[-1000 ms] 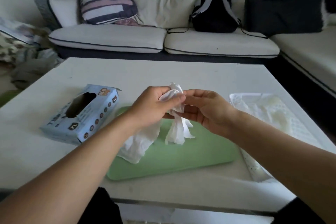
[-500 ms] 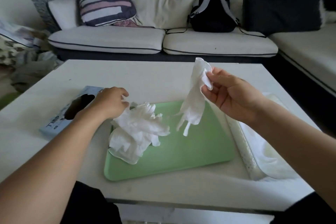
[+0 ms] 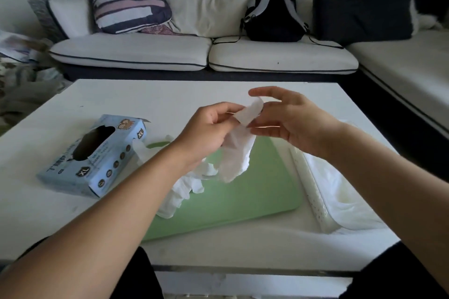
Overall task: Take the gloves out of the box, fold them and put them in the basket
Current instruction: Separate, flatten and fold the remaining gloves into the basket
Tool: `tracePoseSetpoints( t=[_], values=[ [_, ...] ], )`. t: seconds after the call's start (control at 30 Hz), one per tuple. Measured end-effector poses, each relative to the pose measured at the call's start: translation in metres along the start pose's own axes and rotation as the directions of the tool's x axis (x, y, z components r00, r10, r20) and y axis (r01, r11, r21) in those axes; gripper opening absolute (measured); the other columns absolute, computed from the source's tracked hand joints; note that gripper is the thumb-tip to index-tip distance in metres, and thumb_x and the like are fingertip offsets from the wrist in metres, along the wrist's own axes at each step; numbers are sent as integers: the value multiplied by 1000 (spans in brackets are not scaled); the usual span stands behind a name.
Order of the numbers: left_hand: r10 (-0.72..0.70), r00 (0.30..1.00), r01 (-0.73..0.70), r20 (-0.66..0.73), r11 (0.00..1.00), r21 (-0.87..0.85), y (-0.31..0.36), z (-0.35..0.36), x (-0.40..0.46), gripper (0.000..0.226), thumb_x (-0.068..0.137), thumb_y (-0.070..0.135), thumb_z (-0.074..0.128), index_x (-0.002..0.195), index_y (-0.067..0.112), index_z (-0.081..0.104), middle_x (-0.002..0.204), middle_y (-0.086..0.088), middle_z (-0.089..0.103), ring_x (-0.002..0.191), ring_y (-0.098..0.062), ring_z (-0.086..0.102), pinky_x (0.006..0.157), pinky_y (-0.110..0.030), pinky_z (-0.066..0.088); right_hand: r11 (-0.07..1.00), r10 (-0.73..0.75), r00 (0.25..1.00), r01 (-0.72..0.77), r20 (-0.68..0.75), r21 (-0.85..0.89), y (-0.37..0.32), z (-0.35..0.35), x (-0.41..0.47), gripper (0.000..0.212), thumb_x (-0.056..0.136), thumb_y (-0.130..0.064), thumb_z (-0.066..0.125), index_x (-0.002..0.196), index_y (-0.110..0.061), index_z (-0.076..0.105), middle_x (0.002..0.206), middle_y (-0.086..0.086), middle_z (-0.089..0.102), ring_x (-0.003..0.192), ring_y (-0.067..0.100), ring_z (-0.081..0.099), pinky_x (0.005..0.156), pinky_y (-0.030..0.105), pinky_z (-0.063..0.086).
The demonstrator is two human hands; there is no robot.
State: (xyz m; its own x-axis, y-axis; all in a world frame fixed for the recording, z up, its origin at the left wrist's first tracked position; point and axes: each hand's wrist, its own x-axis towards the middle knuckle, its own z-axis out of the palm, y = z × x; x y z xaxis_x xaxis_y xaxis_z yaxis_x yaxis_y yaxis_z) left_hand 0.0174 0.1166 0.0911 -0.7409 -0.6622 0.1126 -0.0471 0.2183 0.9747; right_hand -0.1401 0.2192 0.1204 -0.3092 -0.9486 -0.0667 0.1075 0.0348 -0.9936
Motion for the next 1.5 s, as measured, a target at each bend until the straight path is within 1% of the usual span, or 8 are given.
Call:
tracePoseSetpoints(
  t=[0.1,0.47,0.6,0.77,0.93,1.07,1.23,1.5],
  values=[
    [-108,990,124,91,973,-197,3,1,1,23,107,15,48,101,17,71,86,0,73,71,-17,69,64,-27,57,830,-144,989,114,-12,-546,8,-10,2,53,77,-9,84,123,-28,65,111,-1,63,101,17,63,90,32,52],
    [-217,947,242,239,967,-82,7,-12,1,70,79,74,62,117,15,67,103,-9,75,88,-24,71,81,-32,56,959,-11,995,40,104,-282,12,-24,0,40,85,-21,73,107,12,64,95,18,68,89,27,67,84,34,55],
    [-85,981,90,176,996,-20,8,-4,-5,45,66,28,91,104,13,73,96,-8,77,88,-27,72,79,-41,57,950,53,983,5,178,-312,3,-21,-5,29,84,-26,73,98,0,72,91,20,69,88,28,67,86,44,53],
    [-194,942,198,275,980,16,11,-11,-8,21,83,21,79,101,11,76,100,-2,78,99,-18,74,87,-28,56,921,209,938,-95,276,-377,-1,-30,-4,22,89,-26,69,96,-6,74,93,13,72,83,25,70,74,35,59],
    [-344,938,301,34,861,410,-20,-14,12,26,86,38,79,69,21,70,59,1,58,59,-20,51,50,-25,37,822,303,948,-207,100,-530,32,-29,20,11,92,-23,72,87,-14,77,82,4,73,76,16,69,69,29,58],
    [-57,981,114,-188,944,310,-19,-1,32,16,90,28,76,85,13,78,70,0,72,50,-15,66,44,-23,43,715,-185,980,83,-73,-694,33,-32,42,10,88,-17,76,90,-8,79,79,14,73,72,12,62,76,41,56],
    [467,858,-374,-214,854,362,-4,-3,40,8,93,22,72,91,22,81,66,24,69,63,10,64,61,-20,53,487,-669,743,426,-12,-762,9,-34,35,11,88,-18,75,98,-19,79,92,-8,75,85,8,70,77,22,53],
    [-88,937,-236,337,549,801,-86,-7,26,13,94,31,69,94,22,78,81,4,75,73,-16,69,73,-40,57,183,58,963,248,262,-951,78,-48,23,14,87,-22,76,100,-18,78,101,-1,75,89,13,66,83,24,49]
  ],
)
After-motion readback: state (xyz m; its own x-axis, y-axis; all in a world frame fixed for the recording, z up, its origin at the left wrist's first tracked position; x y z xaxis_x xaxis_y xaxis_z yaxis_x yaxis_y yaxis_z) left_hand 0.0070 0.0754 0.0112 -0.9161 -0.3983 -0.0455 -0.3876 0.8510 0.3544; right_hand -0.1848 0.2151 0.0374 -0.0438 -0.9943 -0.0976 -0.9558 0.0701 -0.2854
